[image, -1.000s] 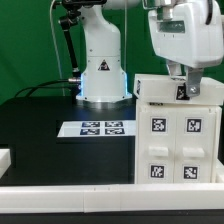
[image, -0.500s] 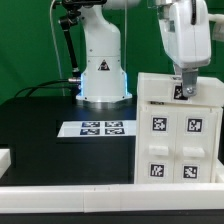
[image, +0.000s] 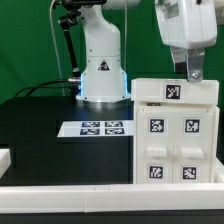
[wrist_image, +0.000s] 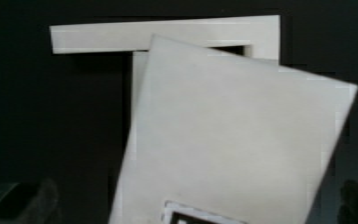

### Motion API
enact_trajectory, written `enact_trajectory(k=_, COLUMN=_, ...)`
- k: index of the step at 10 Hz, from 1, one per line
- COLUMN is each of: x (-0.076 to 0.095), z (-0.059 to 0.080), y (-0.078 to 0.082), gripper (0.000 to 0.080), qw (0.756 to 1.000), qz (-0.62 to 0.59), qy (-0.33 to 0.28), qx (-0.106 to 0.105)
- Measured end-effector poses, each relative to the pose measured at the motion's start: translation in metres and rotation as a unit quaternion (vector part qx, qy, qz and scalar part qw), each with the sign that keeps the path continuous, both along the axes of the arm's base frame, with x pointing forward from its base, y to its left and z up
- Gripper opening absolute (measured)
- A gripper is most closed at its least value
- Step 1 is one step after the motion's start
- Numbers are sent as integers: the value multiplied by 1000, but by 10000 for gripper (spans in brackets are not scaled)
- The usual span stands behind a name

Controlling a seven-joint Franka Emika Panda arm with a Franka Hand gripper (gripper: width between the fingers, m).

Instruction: Assemble cabinet

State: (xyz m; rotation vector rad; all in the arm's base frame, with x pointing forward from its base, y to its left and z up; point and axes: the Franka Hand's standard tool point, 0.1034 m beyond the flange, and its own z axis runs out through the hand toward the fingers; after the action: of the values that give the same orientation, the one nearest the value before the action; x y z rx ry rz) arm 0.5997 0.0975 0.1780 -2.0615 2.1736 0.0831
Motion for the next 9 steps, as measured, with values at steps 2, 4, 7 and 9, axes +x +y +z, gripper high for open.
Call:
enact_trajectory(k=2, x=1, z=2, y=1, gripper=796, qw=1000, qz=25, qy=-6, qx=2)
enact_trajectory(k=4, x=0, z=1, y=2, gripper=796, qw=999, qz=32, qy=-5, qx=1)
enact_trajectory(k=7, x=4, z=2, y=7, gripper=796, qw=971, qz=239, qy=-16, qx=-20)
enact_trajectory(k=9, x=5, z=3, y=10, gripper=796, qw=941, qz=336, qy=-32, qx=-25)
